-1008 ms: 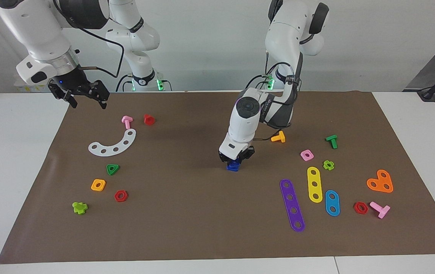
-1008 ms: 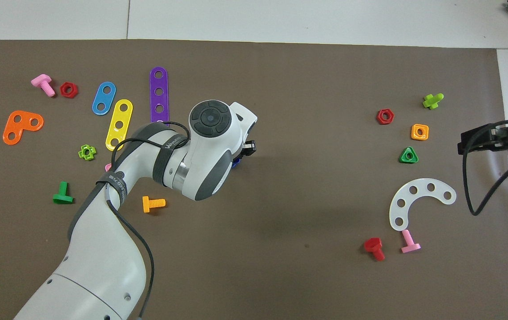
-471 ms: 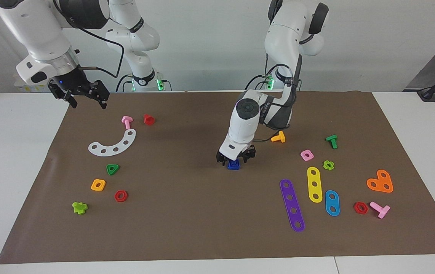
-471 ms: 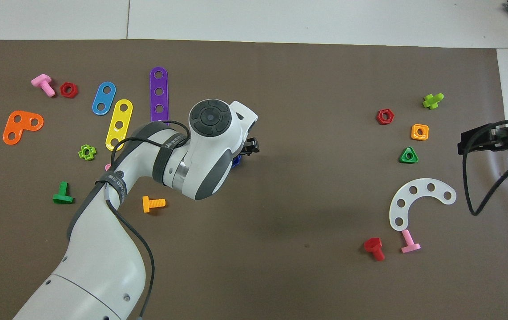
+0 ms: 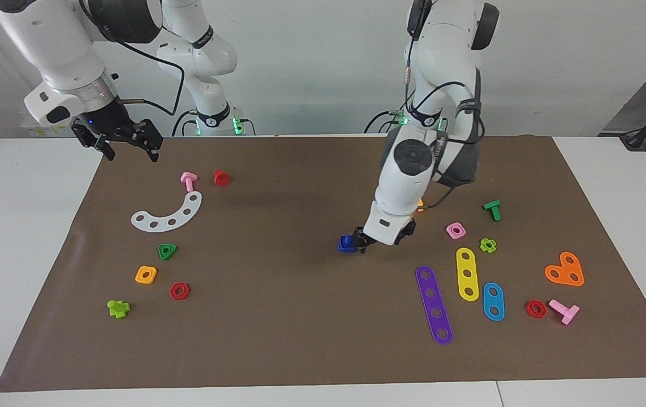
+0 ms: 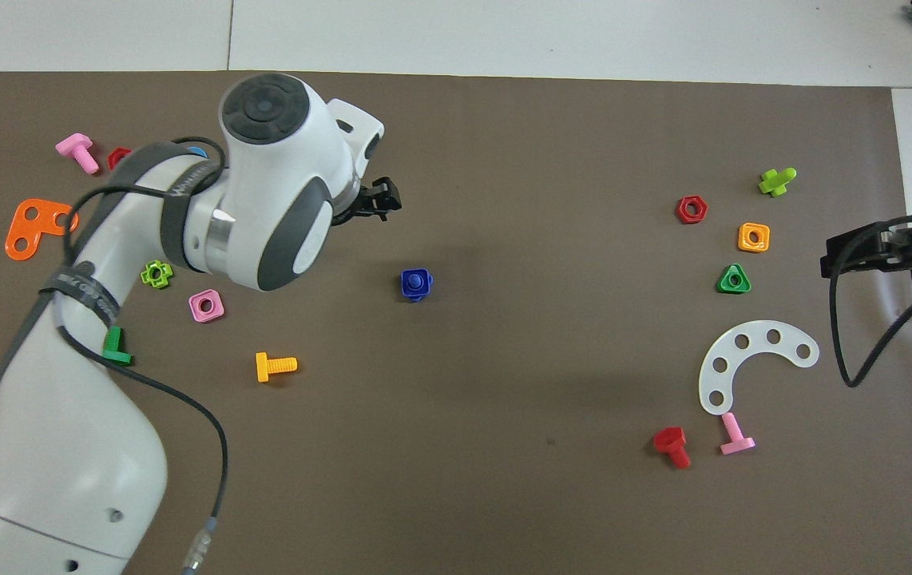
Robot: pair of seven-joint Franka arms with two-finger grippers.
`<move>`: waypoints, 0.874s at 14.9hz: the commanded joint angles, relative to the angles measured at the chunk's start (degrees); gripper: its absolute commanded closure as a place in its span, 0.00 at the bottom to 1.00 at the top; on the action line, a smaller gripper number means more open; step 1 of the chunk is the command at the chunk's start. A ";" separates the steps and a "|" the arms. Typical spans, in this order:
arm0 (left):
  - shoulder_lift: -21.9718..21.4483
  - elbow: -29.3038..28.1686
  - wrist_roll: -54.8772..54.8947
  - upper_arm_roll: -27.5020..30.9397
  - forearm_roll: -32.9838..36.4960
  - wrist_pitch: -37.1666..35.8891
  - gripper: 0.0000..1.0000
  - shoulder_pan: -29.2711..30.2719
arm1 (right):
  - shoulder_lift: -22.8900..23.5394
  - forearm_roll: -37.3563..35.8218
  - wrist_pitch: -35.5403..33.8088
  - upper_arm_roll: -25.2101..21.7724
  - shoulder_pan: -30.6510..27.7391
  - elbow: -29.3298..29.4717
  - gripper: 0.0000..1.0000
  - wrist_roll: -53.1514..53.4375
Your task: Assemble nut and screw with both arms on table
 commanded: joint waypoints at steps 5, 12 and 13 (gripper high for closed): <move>-12.18 -3.80 24.21 -0.40 -0.32 -14.56 0.00 14.25 | -1.00 2.01 0.70 0.33 -0.15 -1.17 0.00 2.15; -23.96 -12.85 32.60 -0.22 -0.05 -16.95 0.00 21.30 | -1.00 2.09 0.35 0.25 -0.41 -1.35 0.00 1.53; -24.05 -12.51 32.60 -0.22 -0.05 -16.86 0.00 21.21 | -1.00 2.09 0.18 0.24 -0.50 -1.35 0.00 1.53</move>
